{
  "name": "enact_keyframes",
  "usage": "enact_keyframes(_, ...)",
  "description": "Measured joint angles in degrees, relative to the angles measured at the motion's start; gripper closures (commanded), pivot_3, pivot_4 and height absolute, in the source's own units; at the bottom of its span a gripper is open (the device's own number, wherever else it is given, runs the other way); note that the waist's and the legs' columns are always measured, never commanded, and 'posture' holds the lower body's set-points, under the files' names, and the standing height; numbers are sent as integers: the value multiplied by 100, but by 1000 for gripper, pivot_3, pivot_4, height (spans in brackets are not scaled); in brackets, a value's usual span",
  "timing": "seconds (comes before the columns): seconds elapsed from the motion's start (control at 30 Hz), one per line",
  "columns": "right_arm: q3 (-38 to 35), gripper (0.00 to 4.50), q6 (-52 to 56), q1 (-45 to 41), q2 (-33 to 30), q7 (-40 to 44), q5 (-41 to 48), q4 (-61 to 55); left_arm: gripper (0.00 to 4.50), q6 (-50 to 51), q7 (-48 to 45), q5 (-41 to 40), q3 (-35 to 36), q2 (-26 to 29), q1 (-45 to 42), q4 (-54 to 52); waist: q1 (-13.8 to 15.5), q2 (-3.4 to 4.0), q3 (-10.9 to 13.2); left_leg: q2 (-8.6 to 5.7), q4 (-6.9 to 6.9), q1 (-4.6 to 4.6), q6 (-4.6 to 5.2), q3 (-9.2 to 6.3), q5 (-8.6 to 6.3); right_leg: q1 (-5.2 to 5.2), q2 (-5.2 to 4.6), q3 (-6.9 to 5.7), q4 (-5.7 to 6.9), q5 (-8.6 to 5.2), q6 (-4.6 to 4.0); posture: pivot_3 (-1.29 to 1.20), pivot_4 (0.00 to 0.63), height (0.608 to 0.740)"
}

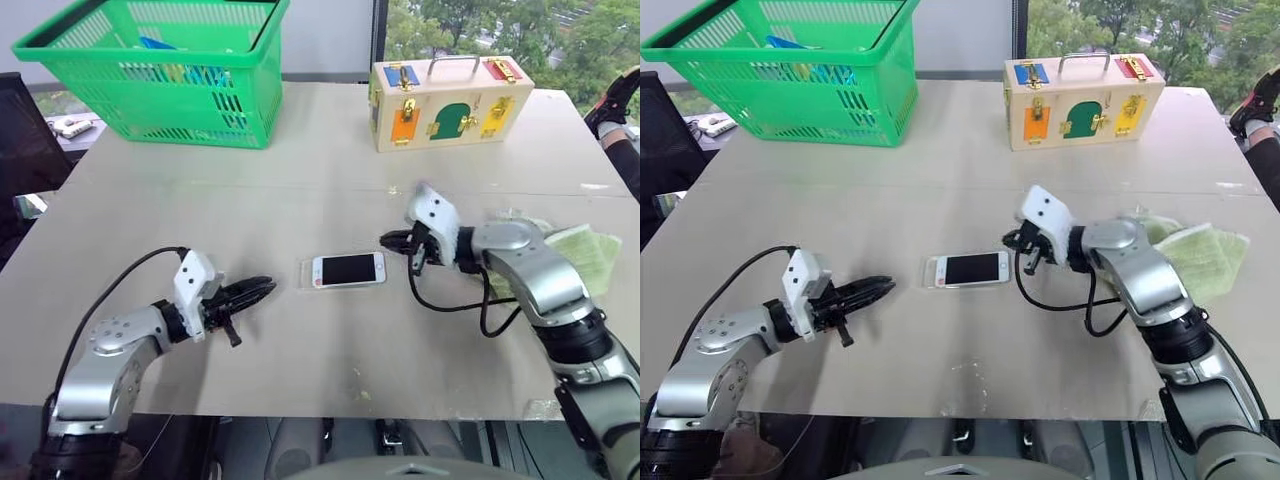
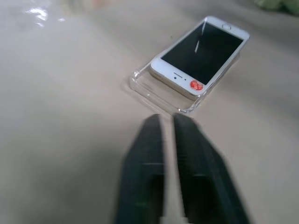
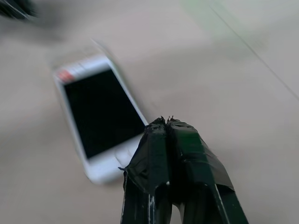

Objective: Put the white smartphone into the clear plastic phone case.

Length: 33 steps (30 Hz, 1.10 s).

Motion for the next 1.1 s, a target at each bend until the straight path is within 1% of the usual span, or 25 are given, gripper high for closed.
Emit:
enact_keyframes(0.17, 50, 4500, 251, 184, -156, -324, -96, -289, 4411, -22, 85, 327, -313, -50, -340, 321, 7, -1, 0, -2, 2, -7, 0, 1, 0, -2, 2, 0, -3, 0, 4, 0, 150, 740)
enact_keyframes(0.3, 532, 4500, 299, 297, -371, -410, -347, -289, 4411, -115, 99, 549, -490, -80, -500, 563, 10, -2, -1, -2, 6, -8, 1, 3, 0, -1, 2, 0, -4, 1, 6, 0, 150, 740)
enact_keyframes(0.43, 1006, 4500, 310, 247, -213, -410, -497, -170, 4411, -271, 55, 670, -571, -146, -634, 744, 19, -2, -1, -1, 11, -1, 1, 2, 1, 2, 3, -3, 7, 1, 7, 0, 150, 740)
enact_keyframes(0.6, 1303, 4500, 291, -90, 123, -347, -508, -43, 4411, -359, 2, 771, -699, -248, -822, 884, 62, -3, -1, -2, 29, -2, 11, 3, 6, 7, -3, -9, 20, 6, 16, 0, 150, 740)
enact_keyframes(0.73, 1599, 4500, 281, -317, 112, -208, -580, 169, 4411, -397, -29, 789, -749, -284, -850, 928, 68, -3, -1, -9, 31, -4, 18, 9, 10, 8, -19, -10, 20, 9, 18, 0, 150, 740)
enact_keyframes(0.97, 1900, 4500, 77, -697, 120, 89, -771, 476, 4411, -399, -32, 810, -749, -349, -878, 961, 76, -3, -2, -9, 31, -2, 21, 8, 13, 8, -21, -16, 28, 9, 18, 0, 150, 740)
enact_keyframes(1.1, 2300, 4500, -181, -1097, 91, 414, -1137, 753, 4411, -387, -36, 853, -746, -362, -901, 996, 57, -3, -5, -8, 34, 17, 24, 8, 15, 24, -22, -18, 32, 9, 18, 0, 150, 740)
